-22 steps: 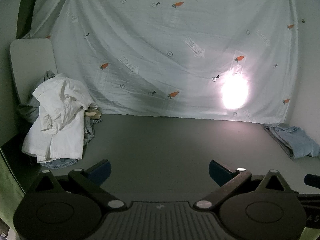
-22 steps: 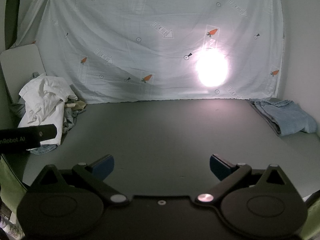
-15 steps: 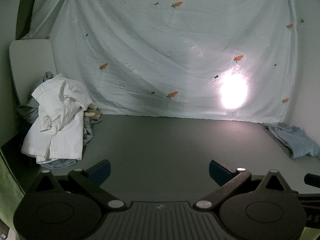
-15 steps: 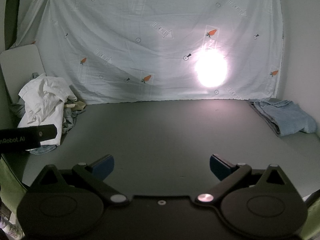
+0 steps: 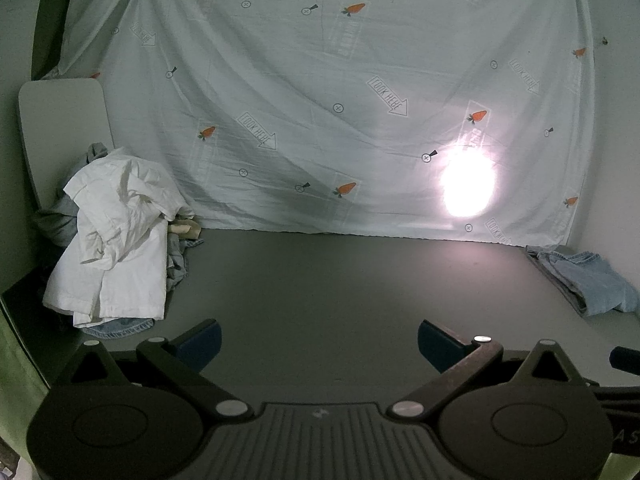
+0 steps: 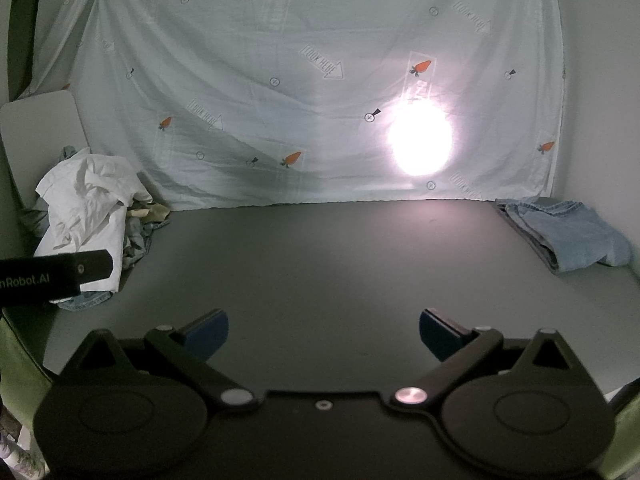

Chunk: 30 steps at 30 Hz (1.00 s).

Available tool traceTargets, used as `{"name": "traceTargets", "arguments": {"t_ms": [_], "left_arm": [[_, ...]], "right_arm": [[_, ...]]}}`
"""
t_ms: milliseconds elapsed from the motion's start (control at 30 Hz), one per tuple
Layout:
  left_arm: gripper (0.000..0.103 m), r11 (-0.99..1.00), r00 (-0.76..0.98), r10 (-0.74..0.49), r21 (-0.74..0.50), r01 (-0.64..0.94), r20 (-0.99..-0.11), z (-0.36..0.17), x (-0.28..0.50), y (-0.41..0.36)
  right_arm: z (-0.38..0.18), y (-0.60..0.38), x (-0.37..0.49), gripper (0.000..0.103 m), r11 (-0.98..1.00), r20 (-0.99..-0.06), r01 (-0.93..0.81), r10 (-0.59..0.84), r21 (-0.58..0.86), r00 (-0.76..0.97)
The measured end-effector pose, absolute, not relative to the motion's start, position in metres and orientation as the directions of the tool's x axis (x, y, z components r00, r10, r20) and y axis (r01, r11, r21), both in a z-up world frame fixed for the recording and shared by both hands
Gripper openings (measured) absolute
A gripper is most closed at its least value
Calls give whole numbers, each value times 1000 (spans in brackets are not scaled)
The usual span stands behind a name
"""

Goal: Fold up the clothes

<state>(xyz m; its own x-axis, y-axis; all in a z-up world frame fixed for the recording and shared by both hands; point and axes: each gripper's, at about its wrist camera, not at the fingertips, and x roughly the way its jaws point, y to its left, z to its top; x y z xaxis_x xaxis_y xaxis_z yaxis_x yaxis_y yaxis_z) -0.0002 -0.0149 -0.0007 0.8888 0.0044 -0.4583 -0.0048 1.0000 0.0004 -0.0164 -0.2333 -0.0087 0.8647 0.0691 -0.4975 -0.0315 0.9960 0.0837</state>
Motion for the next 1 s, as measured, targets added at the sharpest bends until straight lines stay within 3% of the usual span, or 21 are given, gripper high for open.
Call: {"name": "traceTargets", "arguments": {"t_ms": [1000], "left_arm": [[103,1000,893,-6,-4,4,-449,-2,-1,-6]], "right_arm": [[-3,-234,-17,103,997,-481,-26,57,72,875]]}}
